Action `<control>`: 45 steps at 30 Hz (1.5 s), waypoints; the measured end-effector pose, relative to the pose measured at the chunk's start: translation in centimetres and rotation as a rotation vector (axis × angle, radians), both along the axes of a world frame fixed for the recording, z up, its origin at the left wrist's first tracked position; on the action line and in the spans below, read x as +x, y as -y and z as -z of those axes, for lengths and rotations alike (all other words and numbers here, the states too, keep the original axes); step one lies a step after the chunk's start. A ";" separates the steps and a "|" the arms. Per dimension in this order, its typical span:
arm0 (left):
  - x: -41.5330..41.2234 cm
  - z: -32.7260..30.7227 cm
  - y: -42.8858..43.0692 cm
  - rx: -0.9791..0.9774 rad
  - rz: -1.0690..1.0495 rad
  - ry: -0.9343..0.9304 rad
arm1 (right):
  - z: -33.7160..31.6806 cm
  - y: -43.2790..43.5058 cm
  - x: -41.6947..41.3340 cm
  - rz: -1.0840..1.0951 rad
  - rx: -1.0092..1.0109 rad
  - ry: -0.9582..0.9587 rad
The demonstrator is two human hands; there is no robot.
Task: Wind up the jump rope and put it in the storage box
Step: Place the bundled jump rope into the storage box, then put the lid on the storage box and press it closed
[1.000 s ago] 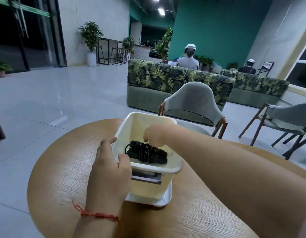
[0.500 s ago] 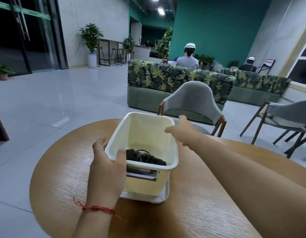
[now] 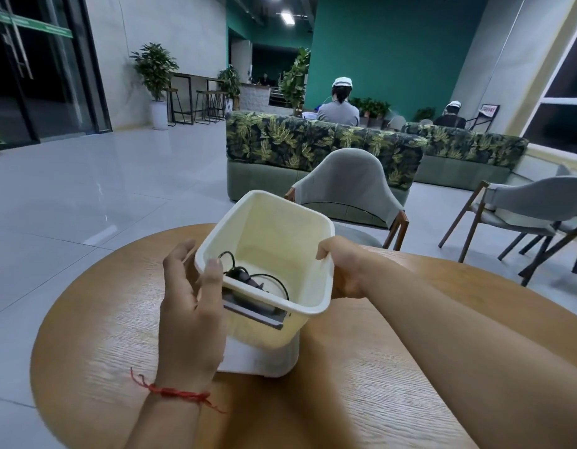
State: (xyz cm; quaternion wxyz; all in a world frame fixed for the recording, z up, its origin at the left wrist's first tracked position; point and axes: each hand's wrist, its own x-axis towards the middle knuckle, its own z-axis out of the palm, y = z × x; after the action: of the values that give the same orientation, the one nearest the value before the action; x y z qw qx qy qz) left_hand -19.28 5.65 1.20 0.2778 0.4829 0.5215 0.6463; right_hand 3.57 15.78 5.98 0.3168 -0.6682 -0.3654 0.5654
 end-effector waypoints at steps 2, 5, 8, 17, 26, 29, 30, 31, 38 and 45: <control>0.4 0.2 0.0 0.059 -0.005 0.050 | -0.1 0.6 0.9 0.044 0.027 -0.060; 0.8 1.6 -0.4 0.078 -0.061 0.014 | -0.4 1.8 2.3 0.158 0.080 -0.159; 2.1 3.3 -0.7 -0.017 -0.046 -0.126 | -1.1 3.5 4.4 0.335 0.141 -0.273; 6.1 7.6 -1.8 -0.424 0.293 -0.999 | -4.0 10.6 7.6 0.694 0.205 -0.507; 7.5 7.2 1.1 -0.332 0.203 -1.351 | -2.3 15.5 7.5 0.880 0.193 -0.645; 7.8 5.0 2.0 -0.248 0.093 -1.263 | -2.1 16.9 7.6 0.882 0.175 -0.731; 7.7 4.1 2.3 -0.212 0.046 -1.202 | -1.8 17.1 7.7 0.895 0.164 -0.748; 7.6 3.1 2.6 -0.187 -0.002 -1.127 | -1.6 17.3 7.7 0.915 0.150 -0.771; 5.0 -3.4 3.3 -0.144 -0.283 -0.633 | -1.7 19.9 8.0 0.839 0.110 -0.792; 5.3 -10.2 6.8 0.217 -0.278 -0.560 | -5.7 22.8 8.9 0.768 0.140 -0.449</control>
State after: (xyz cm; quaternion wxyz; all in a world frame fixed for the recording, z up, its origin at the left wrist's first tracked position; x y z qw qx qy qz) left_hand -13.94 -1.19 11.42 -0.0202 0.5928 0.5666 0.5719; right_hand 12.43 -7.04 11.66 0.6196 -0.5930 -0.0502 0.5118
